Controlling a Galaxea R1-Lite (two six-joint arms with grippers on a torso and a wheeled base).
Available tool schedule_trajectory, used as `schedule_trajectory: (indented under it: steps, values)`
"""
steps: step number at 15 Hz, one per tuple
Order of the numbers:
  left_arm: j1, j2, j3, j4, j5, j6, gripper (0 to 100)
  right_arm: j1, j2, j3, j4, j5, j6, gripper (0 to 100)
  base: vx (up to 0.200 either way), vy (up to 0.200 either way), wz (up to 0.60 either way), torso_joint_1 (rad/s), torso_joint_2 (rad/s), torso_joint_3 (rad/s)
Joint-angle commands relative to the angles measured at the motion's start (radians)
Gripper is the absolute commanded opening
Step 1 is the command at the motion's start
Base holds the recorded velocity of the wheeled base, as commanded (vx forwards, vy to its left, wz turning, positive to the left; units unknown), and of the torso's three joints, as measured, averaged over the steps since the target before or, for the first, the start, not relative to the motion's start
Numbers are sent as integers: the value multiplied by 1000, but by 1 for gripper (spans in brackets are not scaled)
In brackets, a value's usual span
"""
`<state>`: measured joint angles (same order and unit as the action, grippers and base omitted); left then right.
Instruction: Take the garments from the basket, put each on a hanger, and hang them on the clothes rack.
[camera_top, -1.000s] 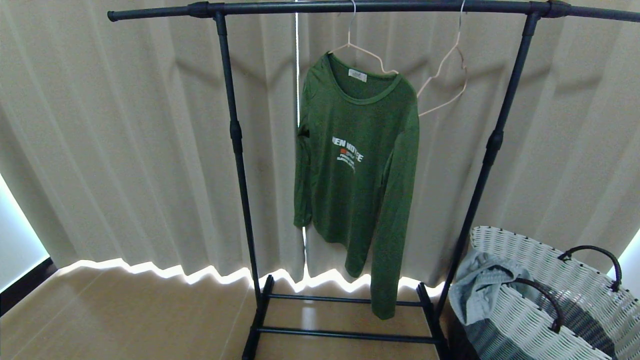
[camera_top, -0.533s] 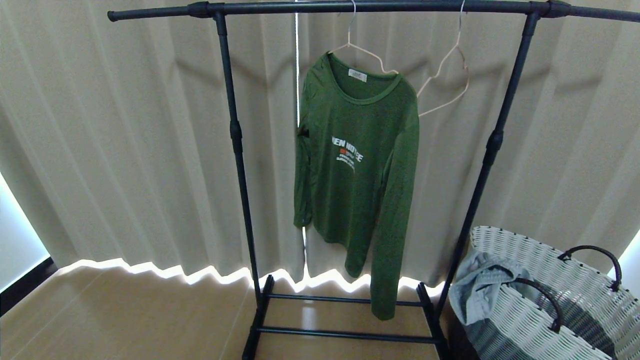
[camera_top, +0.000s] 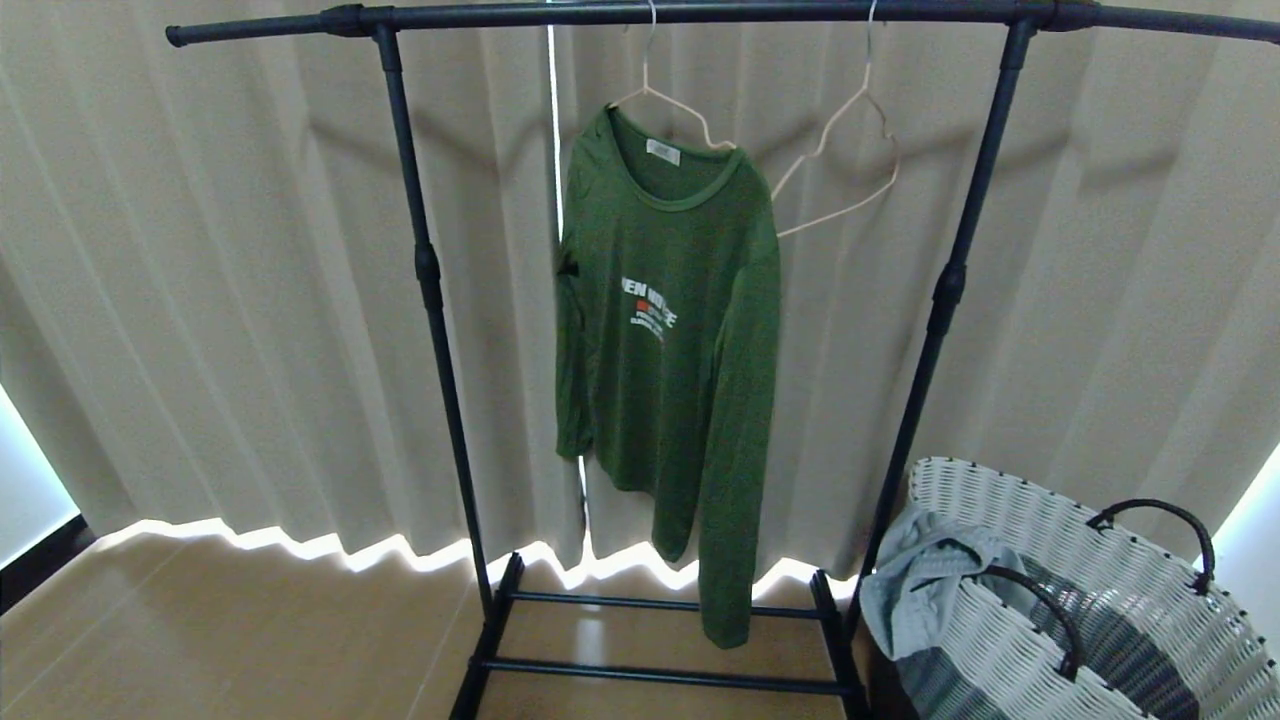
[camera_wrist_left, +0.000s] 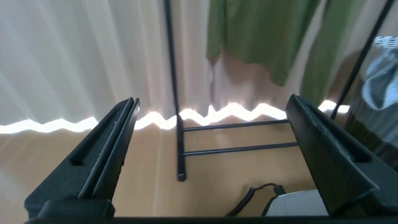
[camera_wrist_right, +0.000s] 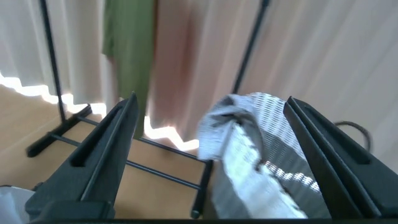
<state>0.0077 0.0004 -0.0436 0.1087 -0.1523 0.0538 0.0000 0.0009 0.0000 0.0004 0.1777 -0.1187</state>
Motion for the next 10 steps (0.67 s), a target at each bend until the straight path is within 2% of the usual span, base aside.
schedule_trajectory:
  steps: [1, 6, 10]
  values:
    - [0, 0, 1, 0, -1, 1, 100, 0, -1, 0, 0, 0, 2, 100, 0, 0, 0, 0, 0, 0]
    - [0, 0, -1, 0, -3, 1, 100, 0, -1, 0, 3, 2, 5, 100, 0, 0, 0, 0, 0, 0]
    - [0, 0, 1, 0, -3, 6, 100, 0, -1, 0, 3, 0, 14, 100, 200, 0, 0, 1, 2, 1]
